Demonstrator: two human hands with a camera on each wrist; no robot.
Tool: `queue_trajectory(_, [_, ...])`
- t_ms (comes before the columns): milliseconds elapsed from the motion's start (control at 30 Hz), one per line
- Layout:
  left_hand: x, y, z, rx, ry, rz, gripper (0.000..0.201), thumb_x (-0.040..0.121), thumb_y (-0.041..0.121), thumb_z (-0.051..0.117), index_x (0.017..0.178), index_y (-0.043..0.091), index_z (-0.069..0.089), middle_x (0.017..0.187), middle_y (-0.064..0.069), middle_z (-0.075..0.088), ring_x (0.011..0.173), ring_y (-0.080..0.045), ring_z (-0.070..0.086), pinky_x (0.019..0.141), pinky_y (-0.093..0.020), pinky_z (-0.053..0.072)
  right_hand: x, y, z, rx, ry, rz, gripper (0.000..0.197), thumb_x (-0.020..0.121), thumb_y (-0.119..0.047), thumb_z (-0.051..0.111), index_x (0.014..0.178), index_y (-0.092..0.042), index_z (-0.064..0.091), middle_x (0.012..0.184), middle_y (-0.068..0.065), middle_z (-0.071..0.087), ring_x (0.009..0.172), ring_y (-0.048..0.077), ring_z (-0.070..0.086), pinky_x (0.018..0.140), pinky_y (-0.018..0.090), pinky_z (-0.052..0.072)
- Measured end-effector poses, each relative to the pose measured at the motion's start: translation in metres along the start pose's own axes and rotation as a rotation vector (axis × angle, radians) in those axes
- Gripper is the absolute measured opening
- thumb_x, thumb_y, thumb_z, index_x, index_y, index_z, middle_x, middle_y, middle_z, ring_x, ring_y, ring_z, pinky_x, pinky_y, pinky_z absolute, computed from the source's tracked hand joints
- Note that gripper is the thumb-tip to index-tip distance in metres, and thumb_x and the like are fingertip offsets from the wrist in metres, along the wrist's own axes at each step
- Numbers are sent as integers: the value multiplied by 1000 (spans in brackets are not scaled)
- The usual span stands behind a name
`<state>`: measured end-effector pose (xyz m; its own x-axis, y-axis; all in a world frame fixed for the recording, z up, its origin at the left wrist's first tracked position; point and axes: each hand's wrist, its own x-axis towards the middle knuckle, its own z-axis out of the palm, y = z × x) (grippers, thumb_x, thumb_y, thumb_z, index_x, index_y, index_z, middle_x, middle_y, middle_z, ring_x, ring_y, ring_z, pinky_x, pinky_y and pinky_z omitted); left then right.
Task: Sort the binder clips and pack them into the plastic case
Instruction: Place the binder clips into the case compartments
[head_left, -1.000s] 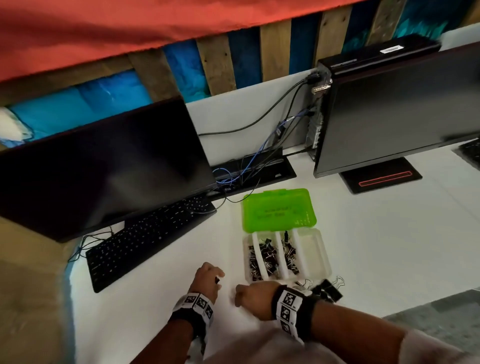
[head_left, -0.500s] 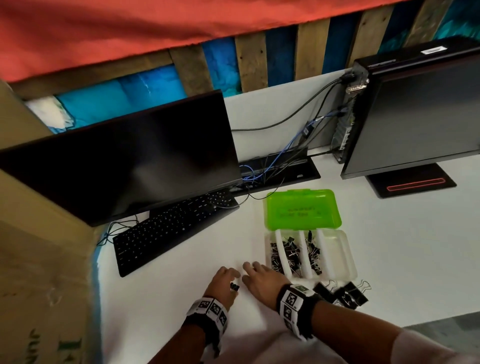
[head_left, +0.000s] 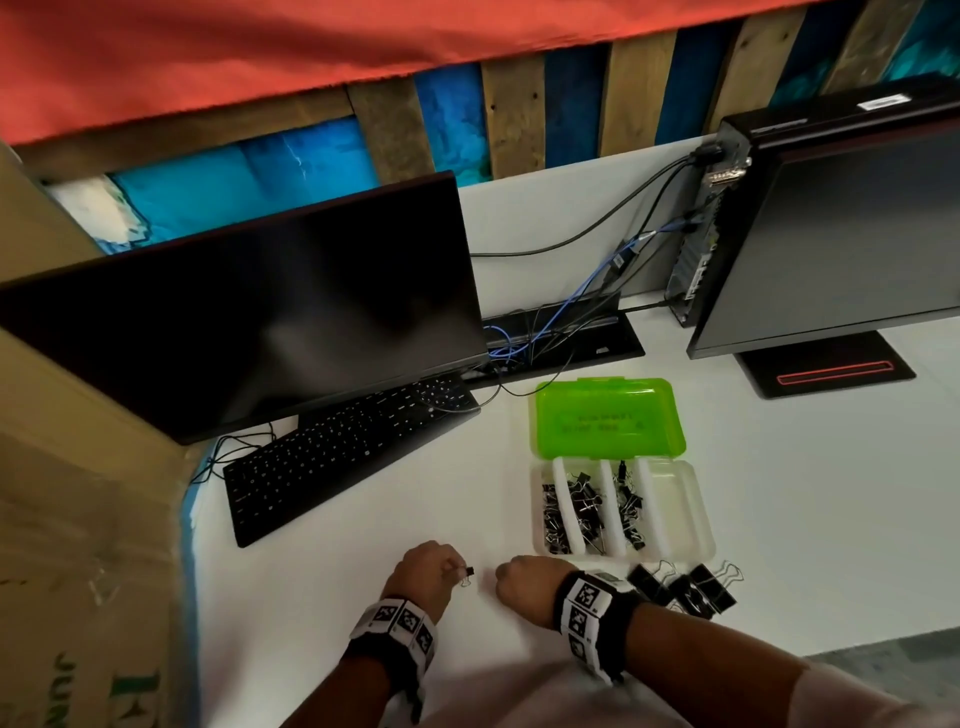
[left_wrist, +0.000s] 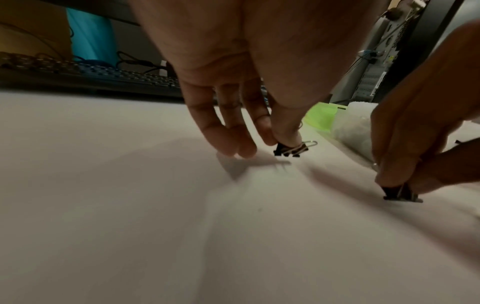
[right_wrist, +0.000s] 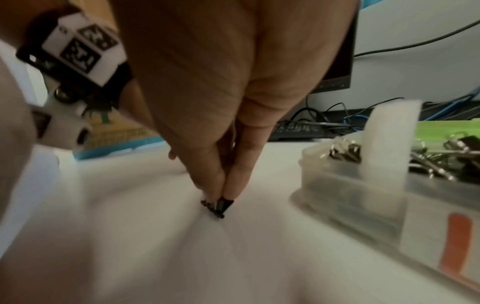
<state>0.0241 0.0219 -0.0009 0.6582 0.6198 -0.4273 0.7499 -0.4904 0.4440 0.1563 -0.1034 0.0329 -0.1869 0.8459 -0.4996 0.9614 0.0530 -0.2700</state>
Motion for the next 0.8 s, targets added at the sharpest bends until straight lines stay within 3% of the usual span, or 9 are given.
queue_trajectory(133, [12,27,-10,-2,85,53,7,88,32,57,84,33,63,90,13,61,81,-7,56,73,-25,45,-14,22,-17,225,181,32,30,86,1,49,108,-9,65,109,13,62,96,35,61,83,42,52])
queue_trajectory(267, [30,73,-16,-20,109,109,5,89,36,54,91,35,58,96,17,67,89,-12,62,78,-29,49,-48,61,-33,345,425,210,28,83,-9,49,101,-22,67,104,2,64,92,24,62,79,37,53])
queue_trajectory(367, [41,115,-16,-5,98,181,8,89,42,51,93,37,56,99,18,67,91,-13,63,79,-31,49,-77,92,-29,395,534,389,29,82,-11,47,97,-24,68,102,1,67,89,24,65,79,37,54])
queue_trajectory(467, [47,153,-12,51,86,267,15,89,47,49,93,35,55,97,15,68,88,-16,63,75,-29,48,-99,105,-17,389,521,543,25,82,-12,47,94,-20,67,101,4,68,88,25,65,72,31,51])
queue_trajectory(567, [52,184,-1,118,81,328,19,88,49,49,92,32,56,95,13,68,86,-17,63,74,-30,49,-110,106,-2,356,454,601,14,83,-19,48,90,-19,61,95,6,68,85,28,64,65,29,43])
queue_trajectory(667, [57,205,12,170,72,350,21,87,49,51,90,29,58,91,11,69,85,-18,63,73,-29,49,-111,106,10,359,400,589,18,81,-23,50,97,-18,56,97,10,68,88,31,63,70,35,48])
queue_trajectory(800, [62,221,25,223,51,347,23,85,50,52,92,28,57,93,7,70,89,-20,64,77,-32,51,-112,106,16,359,411,554,29,82,-16,49,111,-13,54,105,12,65,95,31,61,76,38,50])
